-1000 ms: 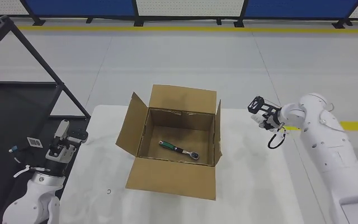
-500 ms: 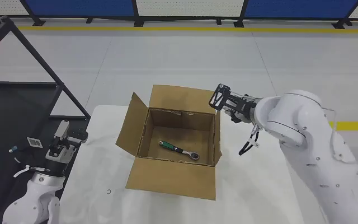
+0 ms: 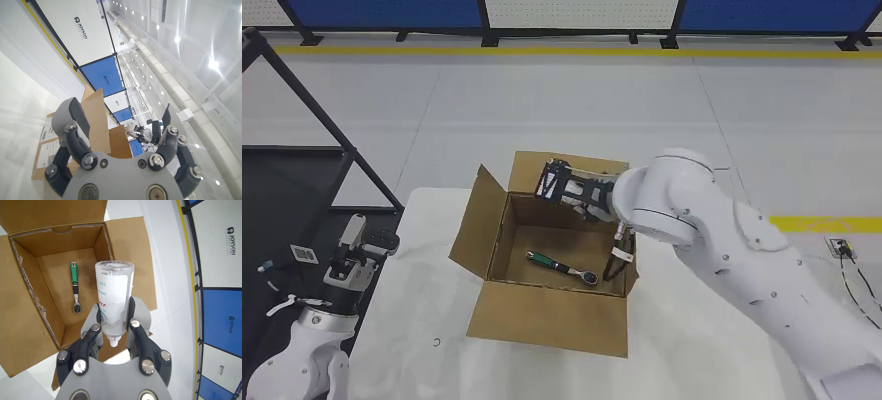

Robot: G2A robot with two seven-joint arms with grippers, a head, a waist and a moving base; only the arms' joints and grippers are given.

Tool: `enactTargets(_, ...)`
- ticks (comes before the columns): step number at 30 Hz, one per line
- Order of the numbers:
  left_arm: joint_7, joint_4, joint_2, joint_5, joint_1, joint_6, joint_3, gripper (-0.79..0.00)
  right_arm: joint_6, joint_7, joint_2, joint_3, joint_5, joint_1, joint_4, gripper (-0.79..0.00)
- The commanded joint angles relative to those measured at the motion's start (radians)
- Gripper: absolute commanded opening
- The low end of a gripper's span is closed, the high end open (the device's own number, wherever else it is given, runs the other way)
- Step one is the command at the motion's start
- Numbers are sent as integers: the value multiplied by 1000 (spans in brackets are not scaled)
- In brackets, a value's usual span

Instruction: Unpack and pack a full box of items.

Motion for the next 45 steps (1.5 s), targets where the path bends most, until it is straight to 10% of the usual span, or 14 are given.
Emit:
enactTargets(1,0,0,0,0,0,0,0,0,-2,-19,-31,-52,29,34,80,-785)
enactTargets(16,0,0,0,0,0,0,0,0,61,-108,-252,-292,41,113,562,-785)
enactTargets(37,0,0,0,0,0,0,0,0,-57,-252,-466,-341,76,74,1074,-785)
enactTargets(41,0,0,0,0,0,0,0,0,-80,-256,-487,-338,78,76,1122,-456)
enactTargets(45,0,0,0,0,0,0,0,0,-96,-267,-502,-335,73,80,1154,-474)
